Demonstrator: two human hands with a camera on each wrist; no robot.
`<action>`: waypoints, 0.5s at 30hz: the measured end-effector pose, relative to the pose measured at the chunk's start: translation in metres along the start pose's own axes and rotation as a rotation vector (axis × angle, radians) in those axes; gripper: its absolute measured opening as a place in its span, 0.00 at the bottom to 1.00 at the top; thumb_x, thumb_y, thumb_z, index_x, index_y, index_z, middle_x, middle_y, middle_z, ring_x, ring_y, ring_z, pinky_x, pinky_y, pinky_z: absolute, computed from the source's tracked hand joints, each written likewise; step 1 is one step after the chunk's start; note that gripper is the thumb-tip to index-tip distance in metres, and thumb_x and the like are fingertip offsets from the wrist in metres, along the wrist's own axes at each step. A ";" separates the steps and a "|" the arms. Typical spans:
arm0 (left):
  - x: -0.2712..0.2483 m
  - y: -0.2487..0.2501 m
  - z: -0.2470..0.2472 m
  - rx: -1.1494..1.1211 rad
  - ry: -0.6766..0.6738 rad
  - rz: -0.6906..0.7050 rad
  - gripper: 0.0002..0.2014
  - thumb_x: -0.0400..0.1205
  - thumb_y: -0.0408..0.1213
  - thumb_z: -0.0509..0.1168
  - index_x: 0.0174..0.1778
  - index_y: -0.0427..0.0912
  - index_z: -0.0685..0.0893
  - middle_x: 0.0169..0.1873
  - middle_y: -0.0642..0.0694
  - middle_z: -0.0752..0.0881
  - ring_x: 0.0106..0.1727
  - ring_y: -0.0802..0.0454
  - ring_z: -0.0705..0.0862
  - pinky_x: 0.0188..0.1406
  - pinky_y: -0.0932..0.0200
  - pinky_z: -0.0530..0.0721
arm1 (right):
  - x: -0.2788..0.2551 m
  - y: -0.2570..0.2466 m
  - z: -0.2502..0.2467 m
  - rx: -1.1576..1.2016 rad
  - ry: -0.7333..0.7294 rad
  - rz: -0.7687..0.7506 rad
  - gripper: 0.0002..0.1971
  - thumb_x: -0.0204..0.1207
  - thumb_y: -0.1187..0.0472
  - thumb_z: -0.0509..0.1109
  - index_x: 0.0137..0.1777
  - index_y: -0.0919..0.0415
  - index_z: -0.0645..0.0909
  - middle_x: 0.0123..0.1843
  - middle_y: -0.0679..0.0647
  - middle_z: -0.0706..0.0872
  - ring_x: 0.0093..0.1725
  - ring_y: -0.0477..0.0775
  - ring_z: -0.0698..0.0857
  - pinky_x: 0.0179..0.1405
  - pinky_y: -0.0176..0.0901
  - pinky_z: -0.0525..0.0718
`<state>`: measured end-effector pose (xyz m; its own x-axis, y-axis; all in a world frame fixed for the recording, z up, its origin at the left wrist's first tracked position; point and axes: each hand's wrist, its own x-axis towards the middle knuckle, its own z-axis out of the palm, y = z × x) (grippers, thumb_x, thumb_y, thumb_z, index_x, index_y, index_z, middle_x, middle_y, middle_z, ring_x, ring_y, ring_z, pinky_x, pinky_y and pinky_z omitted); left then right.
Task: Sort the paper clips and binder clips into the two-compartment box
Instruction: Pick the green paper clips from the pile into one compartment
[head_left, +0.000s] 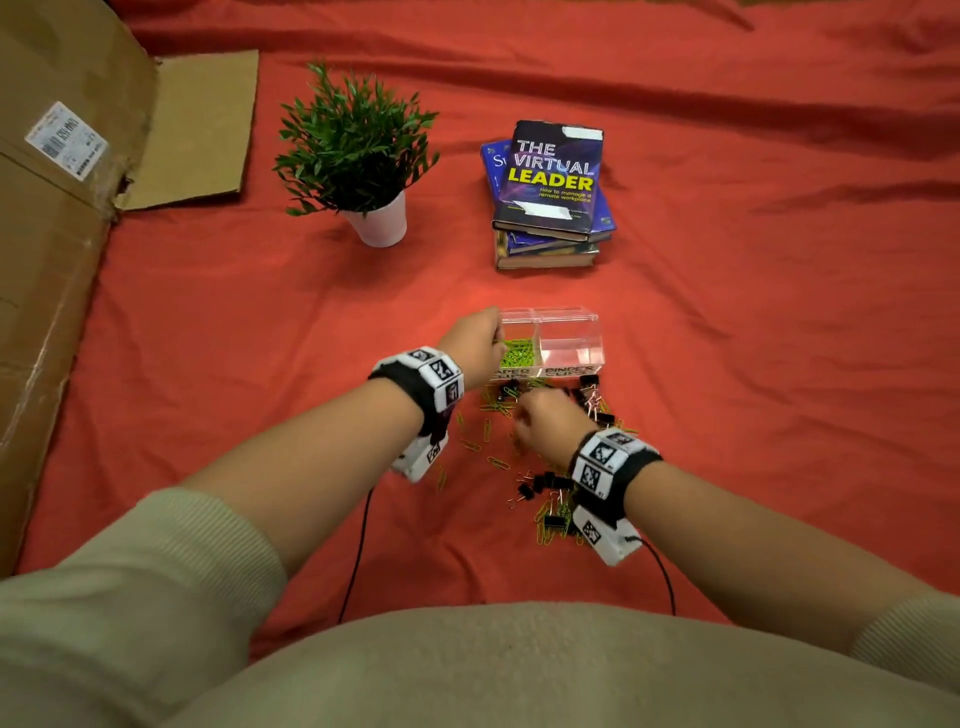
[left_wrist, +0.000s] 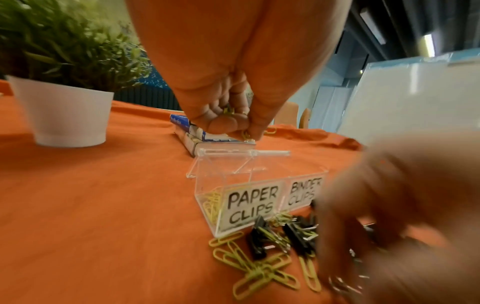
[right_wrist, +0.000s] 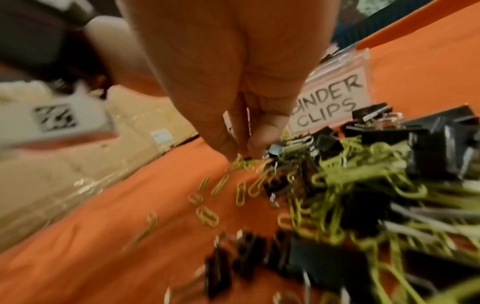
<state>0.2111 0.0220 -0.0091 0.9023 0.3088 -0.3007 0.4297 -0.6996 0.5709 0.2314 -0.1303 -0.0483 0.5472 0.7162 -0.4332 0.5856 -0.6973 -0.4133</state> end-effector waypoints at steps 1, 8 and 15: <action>0.008 0.003 0.002 0.048 -0.018 -0.005 0.04 0.81 0.31 0.63 0.44 0.41 0.73 0.43 0.38 0.82 0.43 0.42 0.79 0.39 0.56 0.72 | -0.003 -0.001 0.008 -0.047 -0.068 0.006 0.12 0.76 0.60 0.65 0.53 0.68 0.81 0.57 0.62 0.82 0.52 0.62 0.84 0.54 0.54 0.85; 0.025 0.006 0.018 0.250 -0.104 0.070 0.14 0.78 0.22 0.58 0.58 0.35 0.80 0.58 0.36 0.83 0.61 0.39 0.80 0.59 0.51 0.78 | -0.006 -0.005 0.036 -0.103 -0.118 -0.066 0.24 0.76 0.56 0.70 0.66 0.69 0.71 0.63 0.64 0.72 0.65 0.67 0.76 0.61 0.58 0.81; -0.020 -0.028 0.016 0.110 0.049 0.144 0.13 0.75 0.24 0.60 0.51 0.41 0.84 0.51 0.43 0.84 0.55 0.44 0.81 0.57 0.50 0.80 | -0.011 -0.013 0.047 -0.158 -0.105 -0.213 0.15 0.76 0.69 0.60 0.62 0.70 0.74 0.60 0.65 0.78 0.63 0.66 0.77 0.59 0.55 0.79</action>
<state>0.1804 0.0248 -0.0316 0.9560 0.2291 -0.1830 0.2919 -0.8042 0.5177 0.1894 -0.1306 -0.0760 0.3418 0.8337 -0.4336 0.7714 -0.5124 -0.3772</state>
